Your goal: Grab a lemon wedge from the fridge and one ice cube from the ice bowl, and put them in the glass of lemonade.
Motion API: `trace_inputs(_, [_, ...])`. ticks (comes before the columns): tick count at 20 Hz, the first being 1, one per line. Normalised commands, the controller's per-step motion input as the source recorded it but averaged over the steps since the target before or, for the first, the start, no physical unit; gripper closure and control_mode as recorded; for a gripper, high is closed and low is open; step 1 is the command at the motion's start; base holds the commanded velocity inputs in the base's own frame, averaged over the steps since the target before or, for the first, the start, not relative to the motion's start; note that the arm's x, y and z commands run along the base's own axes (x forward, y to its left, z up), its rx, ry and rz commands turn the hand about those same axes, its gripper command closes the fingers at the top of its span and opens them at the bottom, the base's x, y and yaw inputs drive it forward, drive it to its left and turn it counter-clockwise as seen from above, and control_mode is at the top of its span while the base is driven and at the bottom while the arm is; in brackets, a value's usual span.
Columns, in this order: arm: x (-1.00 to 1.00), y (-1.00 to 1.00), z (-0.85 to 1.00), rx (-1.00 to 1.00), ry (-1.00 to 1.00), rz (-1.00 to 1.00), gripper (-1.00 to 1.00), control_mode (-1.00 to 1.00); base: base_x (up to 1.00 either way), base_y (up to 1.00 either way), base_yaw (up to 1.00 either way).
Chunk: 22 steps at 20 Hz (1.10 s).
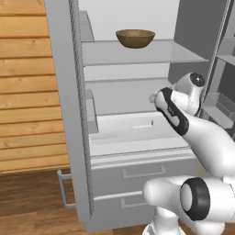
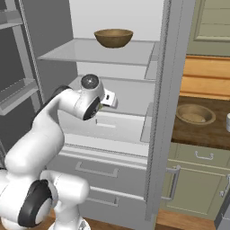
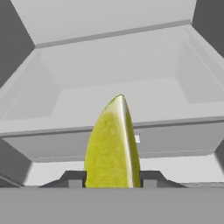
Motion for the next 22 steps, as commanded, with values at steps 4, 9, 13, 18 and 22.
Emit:
trace_inputs(4, [-1.00,0.00,0.95,0.00,0.16,-0.04,1.00,-1.00,0.00,0.00,0.00])
trace_inputs(9, [-1.00,0.00,0.63,0.00,0.16,-0.01,1.00,-1.00,0.00,0.00,0.00])
trace_inputs(13, [-1.00,0.00,0.21,0.00,0.01,0.00,1.00,-1.00,0.00,0.00,0.00])
trace_inputs(18, [-1.00,0.00,0.05,0.00,0.00,0.00,1.00,-1.00,0.00,0.00,0.00])
trace_inputs(22, [-1.00,0.01,0.00,0.00,0.00,0.00,1.00,-1.00,0.00,0.00,0.00])
